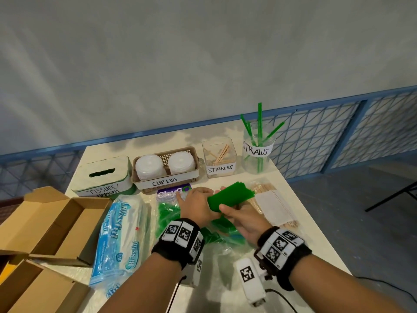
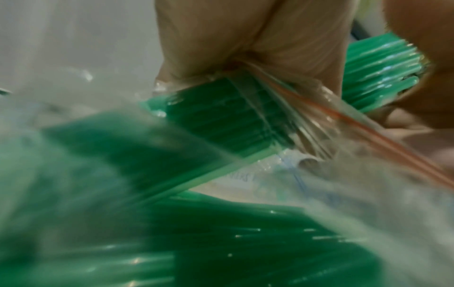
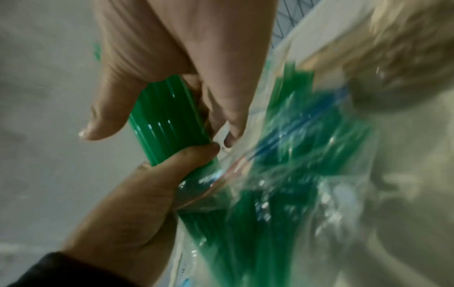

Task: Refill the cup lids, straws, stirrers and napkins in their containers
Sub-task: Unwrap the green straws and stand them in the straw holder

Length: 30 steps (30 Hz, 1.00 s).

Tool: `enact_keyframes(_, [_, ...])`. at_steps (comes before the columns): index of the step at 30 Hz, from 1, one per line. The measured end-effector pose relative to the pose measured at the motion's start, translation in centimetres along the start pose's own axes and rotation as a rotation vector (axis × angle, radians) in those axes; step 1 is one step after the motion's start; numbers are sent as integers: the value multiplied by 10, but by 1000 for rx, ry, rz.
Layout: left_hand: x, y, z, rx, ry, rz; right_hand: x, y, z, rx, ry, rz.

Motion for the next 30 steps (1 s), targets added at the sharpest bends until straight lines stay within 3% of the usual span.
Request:
enact_keyframes(4, [2,-3,0,23,-7,-56,-15,14,-6,76,229,-75])
enact_keyframes(8, [-4,-7,-1,30,48,-26,-11,20,-15,106,251,-253])
enact_keyframes(12, [-10,-8,2,16,94,-10,-6,20,-7,156,270,-336])
enact_keyframes(19, [-21,-12,11,-3,130,89,-7,2,62,430,172,-401])
enact_keyframes(25, [-13,-14,8,-47,86,144,-9,-10,118,564,97,-361])
enact_keyframes(30, [28,-8,2,-125,-224,114,-4,-18,169,641,87,-311])
Point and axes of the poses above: each hand's wrist, its own y-axis towards the middle knuckle, its own x-axis out of the back of the hand, z = x × y, the point moved 5 cm from there along y, towards the middle knuckle, and after that the axes turned 13 degrees about y, right-handed, at the moved point
